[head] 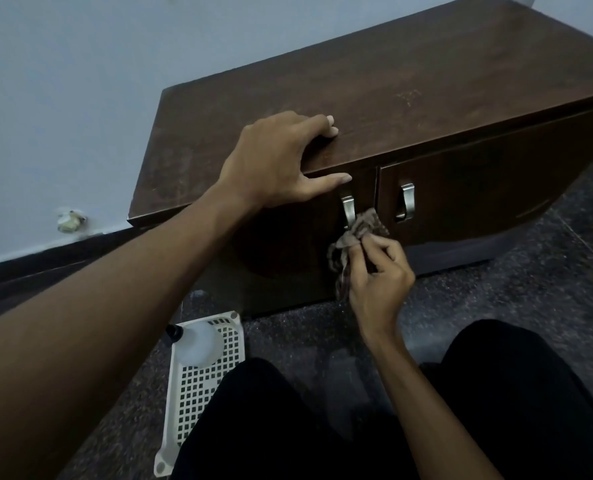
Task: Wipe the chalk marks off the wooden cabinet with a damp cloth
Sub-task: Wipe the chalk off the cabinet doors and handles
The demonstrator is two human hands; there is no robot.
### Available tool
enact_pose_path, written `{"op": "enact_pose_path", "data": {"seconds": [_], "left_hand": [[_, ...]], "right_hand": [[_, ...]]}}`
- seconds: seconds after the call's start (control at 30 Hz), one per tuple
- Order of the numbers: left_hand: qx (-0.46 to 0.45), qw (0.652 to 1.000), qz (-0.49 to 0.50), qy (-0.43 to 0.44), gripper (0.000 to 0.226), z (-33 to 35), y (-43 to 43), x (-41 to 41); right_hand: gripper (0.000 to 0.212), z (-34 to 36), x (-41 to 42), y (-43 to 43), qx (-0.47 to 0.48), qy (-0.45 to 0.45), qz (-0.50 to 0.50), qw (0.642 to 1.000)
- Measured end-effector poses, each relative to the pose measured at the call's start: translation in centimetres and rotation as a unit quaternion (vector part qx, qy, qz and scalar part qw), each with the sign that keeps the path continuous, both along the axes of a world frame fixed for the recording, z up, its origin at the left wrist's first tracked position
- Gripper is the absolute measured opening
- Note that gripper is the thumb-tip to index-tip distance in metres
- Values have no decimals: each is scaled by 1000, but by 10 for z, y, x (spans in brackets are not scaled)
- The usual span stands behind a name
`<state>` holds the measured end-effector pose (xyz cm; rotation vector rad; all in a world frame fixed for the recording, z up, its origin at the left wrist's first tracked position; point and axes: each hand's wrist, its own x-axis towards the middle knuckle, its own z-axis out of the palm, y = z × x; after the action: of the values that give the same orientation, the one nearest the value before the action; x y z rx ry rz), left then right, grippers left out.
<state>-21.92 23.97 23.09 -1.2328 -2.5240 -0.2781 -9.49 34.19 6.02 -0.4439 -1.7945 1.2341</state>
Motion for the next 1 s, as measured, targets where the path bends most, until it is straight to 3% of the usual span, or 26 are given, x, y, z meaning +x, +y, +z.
{"op": "enact_pose_path", "data": {"seconds": [0.17, 0.43, 0.53, 0.63, 0.87, 0.93, 1.0], "left_hand": [[-5, 1000, -1, -3, 67, 1, 0, 1], [-3, 1000, 0, -3, 67, 1, 1, 2], [-3, 1000, 2, -3, 68, 2, 1, 3], [4, 1000, 3, -4, 68, 2, 1, 3], [22, 1000, 2, -18, 68, 1, 0, 0], [22, 1000, 4, -18, 68, 0, 0, 0], [22, 1000, 5, -14, 67, 0, -1, 0]], "right_hand": [[17, -17, 1, -16, -95, -56, 20, 994], [20, 16, -7, -29, -295, -1, -36, 955], [16, 31, -1, -34, -235, 27, -58, 970], [12, 50, -2, -33, -113, 49, -39, 992], [16, 36, -12, -26, 134, -26, 6, 991], [15, 12, -8, -27, 127, -61, 15, 990], [15, -10, -4, -22, 50, -79, -9, 996]]}}
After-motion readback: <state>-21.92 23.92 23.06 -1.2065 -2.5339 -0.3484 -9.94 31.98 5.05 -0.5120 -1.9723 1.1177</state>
